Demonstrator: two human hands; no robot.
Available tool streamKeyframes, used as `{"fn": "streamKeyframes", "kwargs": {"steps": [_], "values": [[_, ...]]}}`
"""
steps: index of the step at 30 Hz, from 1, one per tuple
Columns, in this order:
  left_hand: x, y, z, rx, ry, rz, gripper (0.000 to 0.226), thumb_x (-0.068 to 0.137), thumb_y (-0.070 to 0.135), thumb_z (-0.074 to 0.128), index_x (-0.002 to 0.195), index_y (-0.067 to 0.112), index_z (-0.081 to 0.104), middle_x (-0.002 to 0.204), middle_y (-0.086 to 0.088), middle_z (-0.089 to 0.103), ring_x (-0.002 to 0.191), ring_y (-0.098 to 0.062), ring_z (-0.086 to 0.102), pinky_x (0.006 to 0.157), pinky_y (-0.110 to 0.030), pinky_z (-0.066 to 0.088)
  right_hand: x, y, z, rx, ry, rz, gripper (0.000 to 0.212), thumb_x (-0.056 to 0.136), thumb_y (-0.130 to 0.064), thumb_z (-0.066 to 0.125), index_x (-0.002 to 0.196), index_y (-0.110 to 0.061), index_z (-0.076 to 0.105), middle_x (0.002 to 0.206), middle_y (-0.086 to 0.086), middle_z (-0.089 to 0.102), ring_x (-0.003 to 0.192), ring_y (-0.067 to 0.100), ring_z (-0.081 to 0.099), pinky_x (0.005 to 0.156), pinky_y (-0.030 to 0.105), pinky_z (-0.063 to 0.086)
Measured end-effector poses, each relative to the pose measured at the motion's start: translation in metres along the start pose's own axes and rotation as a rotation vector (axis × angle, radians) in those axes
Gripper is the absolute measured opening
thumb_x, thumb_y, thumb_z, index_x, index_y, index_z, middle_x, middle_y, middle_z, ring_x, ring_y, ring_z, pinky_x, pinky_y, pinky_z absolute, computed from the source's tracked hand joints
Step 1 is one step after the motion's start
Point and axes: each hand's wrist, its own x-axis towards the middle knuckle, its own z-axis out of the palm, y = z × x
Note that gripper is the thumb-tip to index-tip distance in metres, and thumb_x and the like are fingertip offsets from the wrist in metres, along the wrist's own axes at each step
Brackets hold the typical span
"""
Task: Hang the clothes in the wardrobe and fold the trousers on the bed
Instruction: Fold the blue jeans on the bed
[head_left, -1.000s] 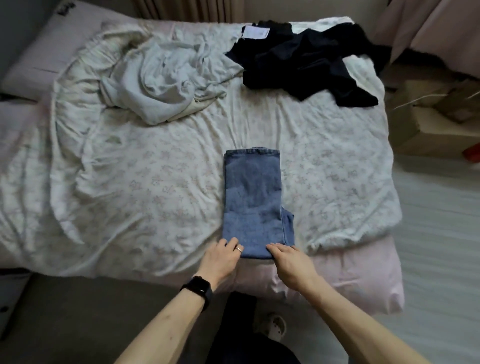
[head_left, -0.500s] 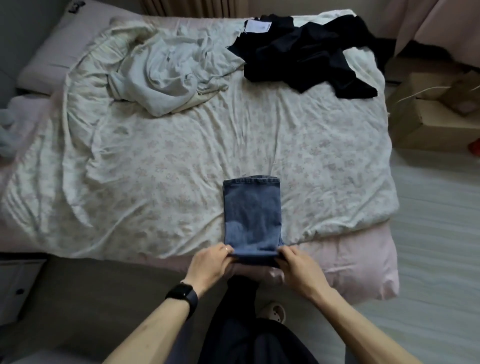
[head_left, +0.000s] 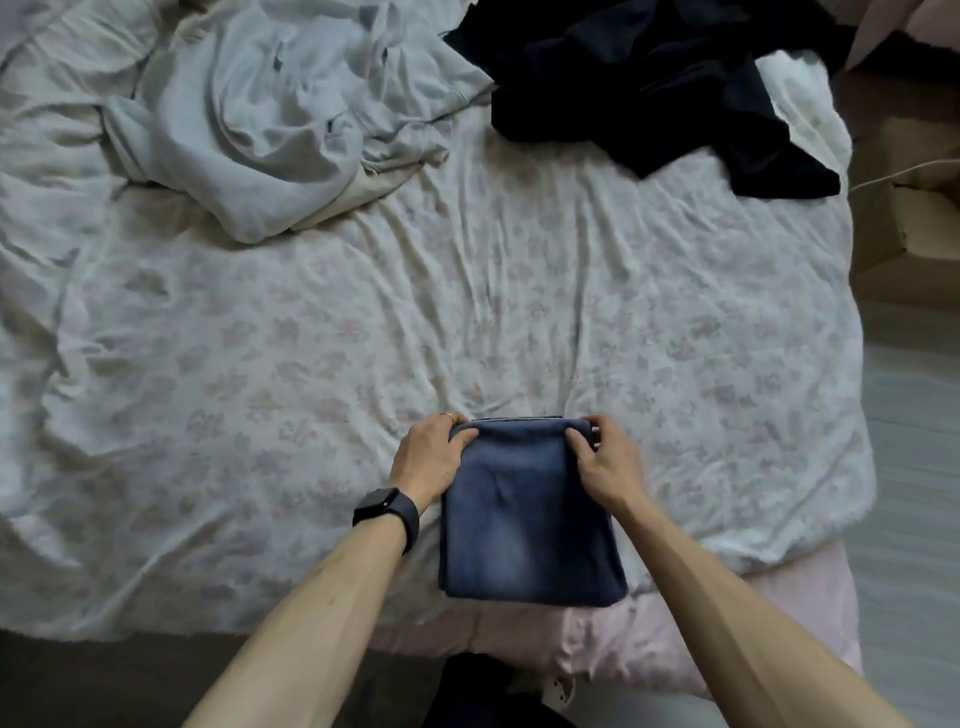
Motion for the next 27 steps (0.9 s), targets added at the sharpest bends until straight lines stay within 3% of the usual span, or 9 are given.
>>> {"fn": "streamKeyframes", "kwargs": {"steps": [5, 8, 10, 13, 15, 17, 20, 23, 27], "values": [[0.058, -0.022, 0.026, 0.071, -0.035, -0.023, 0.025, 0.100, 0.044, 0.054, 0.106, 0.022, 0.065, 0.106, -0.001, 0.062, 0.100, -0.026, 0.060, 0.078, -0.032, 0.042, 0.047, 0.008, 0.027, -0.077, 0.041, 0.011, 0.030, 0.100, -0.036, 0.057, 0.119, -0.013, 0.061, 0.111, 0.010, 0.069, 0.104, 0.029, 0.064, 0.080, 0.029, 0.041], [0.066, -0.037, 0.045, 0.154, -0.042, -0.050, 0.033, 0.102, 0.047, 0.048, 0.115, 0.022, 0.064, 0.111, -0.004, 0.058, 0.105, -0.027, 0.058, 0.078, -0.034, 0.044, 0.057, 0.017, 0.041, -0.112, 0.073, -0.012, 0.030, 0.100, -0.036, 0.057, 0.119, -0.012, 0.061, 0.111, 0.014, 0.064, 0.105, 0.034, 0.061, 0.084, 0.035, 0.044], [0.070, -0.039, 0.053, 0.222, 0.004, -0.067, 0.039, 0.102, 0.048, 0.046, 0.125, 0.021, 0.063, 0.119, -0.005, 0.054, 0.111, -0.027, 0.054, 0.084, -0.040, 0.048, 0.064, 0.018, 0.046, -0.127, 0.109, -0.017, 0.038, 0.099, -0.037, 0.060, 0.129, -0.015, 0.058, 0.117, 0.016, 0.057, 0.107, 0.036, 0.059, 0.090, 0.038, 0.045], [0.069, -0.033, 0.062, 0.445, 0.202, 0.086, 0.039, 0.100, 0.036, 0.055, 0.137, 0.024, 0.058, 0.136, -0.009, 0.051, 0.123, -0.030, 0.050, 0.095, -0.046, 0.045, 0.066, 0.018, 0.054, -0.356, 0.325, -0.211, 0.046, 0.095, -0.027, 0.065, 0.140, -0.019, 0.057, 0.133, 0.019, 0.055, 0.116, 0.040, 0.054, 0.096, 0.046, 0.045], [0.045, -0.029, 0.072, 0.493, 0.291, 0.262, 0.050, 0.095, 0.024, 0.061, 0.145, 0.022, 0.053, 0.149, -0.012, 0.046, 0.136, -0.030, 0.043, 0.107, -0.052, 0.038, 0.045, 0.022, 0.066, -0.511, 0.415, -0.371, 0.046, 0.096, -0.024, 0.059, 0.142, -0.022, 0.056, 0.151, 0.013, 0.046, 0.134, 0.035, 0.045, 0.106, 0.049, 0.035], [0.012, -0.028, 0.089, 0.517, 0.246, 0.388, 0.060, 0.097, 0.029, 0.052, 0.154, 0.020, 0.038, 0.162, -0.010, 0.030, 0.150, -0.027, 0.026, 0.120, -0.056, 0.020, 0.016, 0.029, 0.081, -0.552, 0.347, -0.500, 0.053, 0.098, -0.027, 0.050, 0.151, -0.024, 0.046, 0.163, 0.007, 0.031, 0.150, 0.027, 0.027, 0.119, 0.050, 0.021], [-0.009, -0.033, 0.111, 0.547, 0.112, 0.323, 0.068, 0.099, 0.045, 0.038, 0.161, 0.029, 0.015, 0.169, -0.003, 0.006, 0.156, -0.025, 0.004, 0.123, -0.057, 0.001, -0.001, 0.040, 0.094, -0.662, 0.164, -0.514, 0.062, 0.100, -0.039, 0.039, 0.160, -0.031, 0.023, 0.170, 0.002, 0.010, 0.156, 0.020, 0.008, 0.123, 0.058, 0.010], [0.009, -0.055, 0.116, 0.554, 0.075, 0.231, 0.069, 0.098, 0.061, 0.030, 0.159, 0.041, 0.005, 0.169, 0.002, -0.003, 0.156, -0.024, -0.005, 0.121, -0.057, -0.005, 0.022, 0.050, 0.096, -0.689, 0.100, -0.427, 0.063, 0.101, -0.050, 0.033, 0.160, -0.040, 0.013, 0.170, -0.002, 0.003, 0.156, 0.016, -0.001, 0.122, 0.061, 0.009], [0.032, -0.091, 0.136, 0.612, 0.145, 0.309, 0.075, 0.094, 0.065, 0.031, 0.159, 0.041, 0.000, 0.169, 0.004, -0.007, 0.155, -0.020, -0.007, 0.119, -0.059, -0.007, 0.048, 0.074, 0.113, -0.668, 0.122, -0.446, 0.064, 0.099, -0.055, 0.032, 0.159, -0.042, 0.012, 0.170, -0.003, 0.006, 0.156, 0.017, 0.001, 0.123, 0.059, 0.004]]}}
